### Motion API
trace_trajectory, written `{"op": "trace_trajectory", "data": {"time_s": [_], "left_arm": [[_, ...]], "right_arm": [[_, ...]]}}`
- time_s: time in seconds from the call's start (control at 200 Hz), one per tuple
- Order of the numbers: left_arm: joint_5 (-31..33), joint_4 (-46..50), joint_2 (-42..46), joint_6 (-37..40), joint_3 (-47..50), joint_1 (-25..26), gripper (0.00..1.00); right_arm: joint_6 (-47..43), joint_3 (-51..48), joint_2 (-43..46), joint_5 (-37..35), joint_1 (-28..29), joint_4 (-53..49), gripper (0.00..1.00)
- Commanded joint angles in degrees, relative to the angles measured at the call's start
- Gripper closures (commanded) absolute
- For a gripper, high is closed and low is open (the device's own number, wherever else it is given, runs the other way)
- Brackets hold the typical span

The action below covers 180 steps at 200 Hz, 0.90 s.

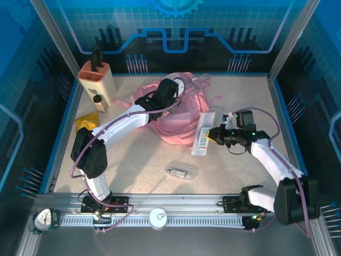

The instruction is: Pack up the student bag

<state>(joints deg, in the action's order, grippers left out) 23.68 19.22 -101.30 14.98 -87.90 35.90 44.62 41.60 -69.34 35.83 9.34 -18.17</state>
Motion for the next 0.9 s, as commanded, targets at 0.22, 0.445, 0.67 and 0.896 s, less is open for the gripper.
{"op": "trace_trajectory", "data": {"time_s": [0.22,0.445,0.67,0.896], "left_arm": [[-2.2,1.8,4.2,-6.6,-3.1,-0.1,1.00],[-1.2,5.7,2.9,-11.8,-7.1,-0.2,1.00],[-1.8,8.4,2.8,-14.9,-8.6,-0.2,1.00],[-3.6,9.4,2.8,-17.0,-8.4,-0.2,1.00]], "right_arm": [[7.0,18.4,-24.2,-1.5,10.2,17.2,0.89],[6.6,33.5,-41.1,-7.0,10.5,15.3,0.83],[-4.3,33.1,-36.5,-20.1,11.8,5.9,0.46],[-4.9,18.2,-25.7,-21.2,12.8,7.3,0.52]]}}
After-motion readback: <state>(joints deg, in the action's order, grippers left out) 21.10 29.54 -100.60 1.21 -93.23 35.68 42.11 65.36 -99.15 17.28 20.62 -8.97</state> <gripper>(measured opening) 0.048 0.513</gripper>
